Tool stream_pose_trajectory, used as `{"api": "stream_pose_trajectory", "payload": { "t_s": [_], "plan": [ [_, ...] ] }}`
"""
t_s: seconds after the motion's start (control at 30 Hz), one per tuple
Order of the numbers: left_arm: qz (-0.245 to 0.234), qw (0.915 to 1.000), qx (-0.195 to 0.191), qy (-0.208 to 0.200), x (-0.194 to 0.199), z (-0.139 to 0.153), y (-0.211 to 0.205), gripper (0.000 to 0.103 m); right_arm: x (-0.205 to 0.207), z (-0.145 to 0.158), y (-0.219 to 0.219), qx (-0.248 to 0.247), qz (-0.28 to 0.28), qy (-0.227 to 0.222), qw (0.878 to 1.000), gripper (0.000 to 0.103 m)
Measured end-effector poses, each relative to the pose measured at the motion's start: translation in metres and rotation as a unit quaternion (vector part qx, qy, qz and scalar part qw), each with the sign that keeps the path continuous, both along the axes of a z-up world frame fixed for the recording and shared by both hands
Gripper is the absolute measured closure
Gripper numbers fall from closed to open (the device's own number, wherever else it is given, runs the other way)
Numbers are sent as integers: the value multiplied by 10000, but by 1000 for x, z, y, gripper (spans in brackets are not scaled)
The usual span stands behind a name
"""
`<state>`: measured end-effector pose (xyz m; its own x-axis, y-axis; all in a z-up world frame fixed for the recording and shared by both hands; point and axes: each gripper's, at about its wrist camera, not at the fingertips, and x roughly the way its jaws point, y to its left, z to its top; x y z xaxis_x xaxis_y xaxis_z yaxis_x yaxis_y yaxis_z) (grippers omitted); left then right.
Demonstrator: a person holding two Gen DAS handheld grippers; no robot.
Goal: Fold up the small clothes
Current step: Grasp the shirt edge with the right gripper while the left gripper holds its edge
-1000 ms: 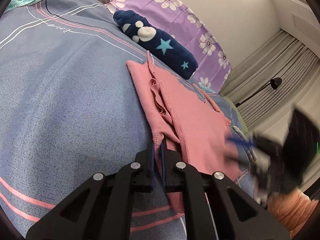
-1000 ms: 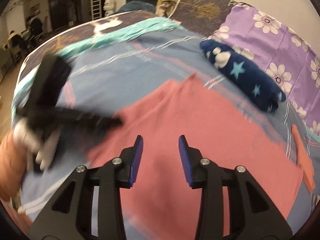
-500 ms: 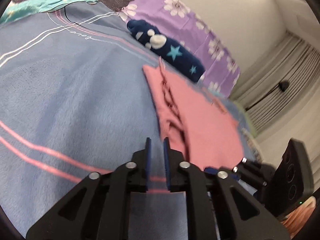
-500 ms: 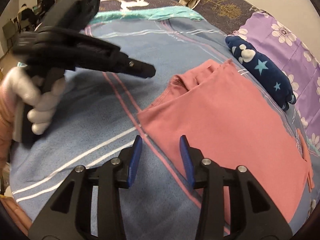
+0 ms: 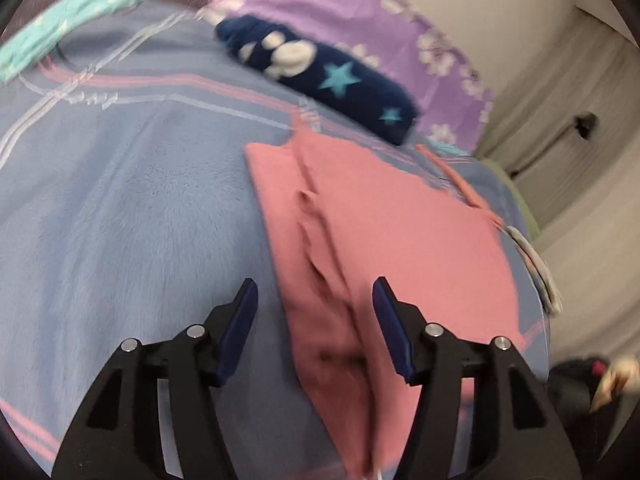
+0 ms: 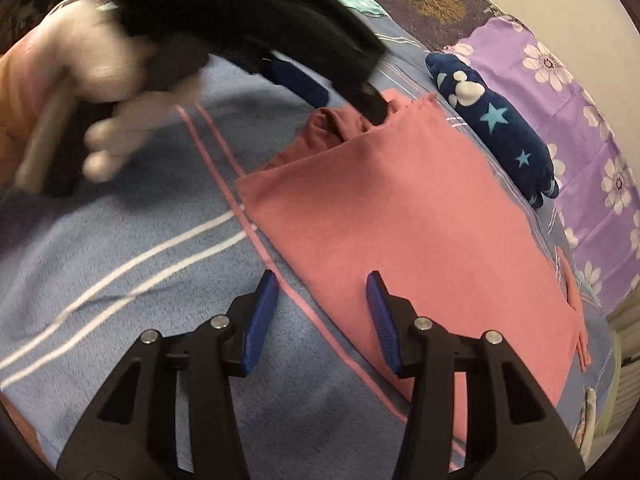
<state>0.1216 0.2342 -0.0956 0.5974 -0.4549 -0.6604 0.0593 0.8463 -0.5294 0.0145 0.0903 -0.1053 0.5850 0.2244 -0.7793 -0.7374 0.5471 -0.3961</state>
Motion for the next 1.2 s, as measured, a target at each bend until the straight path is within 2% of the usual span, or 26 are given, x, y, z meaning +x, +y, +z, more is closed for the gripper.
{"api": "stream_pose_trajectory", "payload": {
  "t_s": [0.1,0.23,0.27,0.3,0.33,0.37,0.4,0.47,0.57,0.67,0.73,0.8,0.97,1.1,1.2],
  "plan": [
    [-50,9993,-369,-17,28,-5,1,38,0,-3,9,-75,37,-220,9997,55],
    [-120,9974,-706,-74,57,-12,2,39,5,-5,18,-66,38,-355,9993,55],
    [-185,9966,-798,-109,63,-14,1,46,6,-6,20,-69,26,-403,9992,54],
    [-245,9965,-791,-115,67,-17,0,64,11,-8,23,-82,0,-488,9988,53],
    [-242,9966,-781,-89,70,-21,-2,72,13,-9,28,-110,-42,-603,9981,53],
    [-210,9953,-949,-55,71,-26,2,81,12,-10,32,-135,-64,-680,9976,53],
    [-217,9917,-1268,-64,71,-29,9,85,11,-11,38,-168,-89,-813,9965,53],
    [-252,9895,-1421,-75,69,-31,12,87,14,-12,45,-179,-132,-938,9953,54],
    [-259,9917,-1253,-93,68,-29,7,87,24,-13,48,-23,-282,-945,9951,57],
    [-240,9908,-1331,-70,69,-30,8,87,24,-14,50,13,-284,-951,9951,74],
    [-230,9910,-1318,-66,69,-30,9,87,22,-16,52,-83,-294,-1085,9936,93],
    [-219,9920,-1239,-64,69,-29,8,87,23,-13,49,37,-356,-996,9944,97],
    [-162,9939,-1090,66,74,-20,5,88,32,13,27,747,-628,-609,9934,98],
    [-255,9949,-955,-224,74,12,-8,89,37,35,8,1334,-806,-315,9873,98],
    [-353,9976,-493,-327,75,34,-25,89,37,50,-6,1727,-938,-94,9804,98]
  ]
}}
